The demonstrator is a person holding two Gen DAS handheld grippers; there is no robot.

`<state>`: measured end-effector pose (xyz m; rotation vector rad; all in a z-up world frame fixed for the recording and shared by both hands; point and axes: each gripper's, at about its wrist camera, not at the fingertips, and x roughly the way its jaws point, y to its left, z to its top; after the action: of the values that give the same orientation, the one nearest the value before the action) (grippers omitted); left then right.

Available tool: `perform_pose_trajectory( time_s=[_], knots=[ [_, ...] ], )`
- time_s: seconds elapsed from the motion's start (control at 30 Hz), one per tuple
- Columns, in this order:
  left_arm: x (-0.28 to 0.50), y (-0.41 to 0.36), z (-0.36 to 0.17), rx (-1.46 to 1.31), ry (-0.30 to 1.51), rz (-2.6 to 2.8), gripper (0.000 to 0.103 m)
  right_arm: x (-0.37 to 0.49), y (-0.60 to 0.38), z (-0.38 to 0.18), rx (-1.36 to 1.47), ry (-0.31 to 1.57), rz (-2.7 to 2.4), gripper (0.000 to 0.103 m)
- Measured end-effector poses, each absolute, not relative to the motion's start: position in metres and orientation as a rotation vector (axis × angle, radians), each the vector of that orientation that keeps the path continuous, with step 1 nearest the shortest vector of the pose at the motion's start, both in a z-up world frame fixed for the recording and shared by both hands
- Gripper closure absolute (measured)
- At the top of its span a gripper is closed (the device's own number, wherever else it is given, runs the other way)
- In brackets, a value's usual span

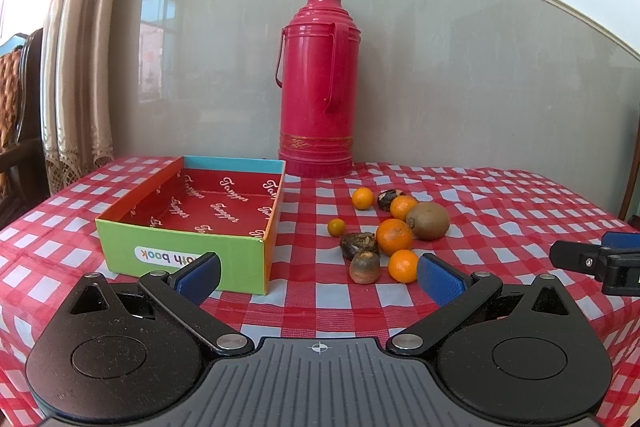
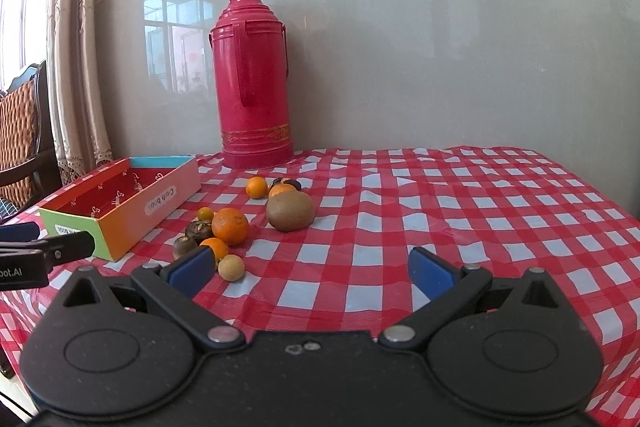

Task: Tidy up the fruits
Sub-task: 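Move the left tool to the small kiwi and close on it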

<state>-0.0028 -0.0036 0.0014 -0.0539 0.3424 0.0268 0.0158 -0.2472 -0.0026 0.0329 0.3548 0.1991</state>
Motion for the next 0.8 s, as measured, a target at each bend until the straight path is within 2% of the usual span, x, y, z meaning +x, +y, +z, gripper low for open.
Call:
perform_pose_trajectory(
  time_s=[0.2, 0.53, 0.57, 0.6, 0.63, 0.77, 0.8],
  knots=[
    [0.017, -0.021, -0.006, -0.076, 0.44, -0.019, 0.0, 0.026, -0.255, 0.006, 0.072, 0.332, 0.177, 0.006],
    [0.061, -0.07, -0.02, 0.017, 0.492, -0.11, 0.001, 0.068, -0.272, 0.004, 0.124, 0.337, 0.081, 0.006],
    [0.066, -0.075, -0.022, 0.021, 0.497, -0.107, 0.014, 0.07, -0.275, 0.001, 0.135, 0.344, 0.079, 0.006],
    [0.07, -0.077, -0.024, 0.017, 0.509, -0.106, 0.031, 0.072, -0.276, -0.001, 0.14, 0.351, 0.078, 0.006],
    [0.075, -0.078, -0.025, 0.005, 0.525, -0.111, 0.036, 0.075, -0.278, -0.004, 0.144, 0.363, 0.077, 0.006],
    [0.093, -0.088, -0.032, -0.028, 0.564, -0.124, 0.04, 0.078, -0.28, -0.009, 0.138, 0.381, 0.075, 0.006],
    [0.095, -0.092, -0.033, -0.027, 0.563, -0.126, 0.045, 0.077, -0.281, -0.008, 0.134, 0.378, 0.075, 0.006]
  ],
)
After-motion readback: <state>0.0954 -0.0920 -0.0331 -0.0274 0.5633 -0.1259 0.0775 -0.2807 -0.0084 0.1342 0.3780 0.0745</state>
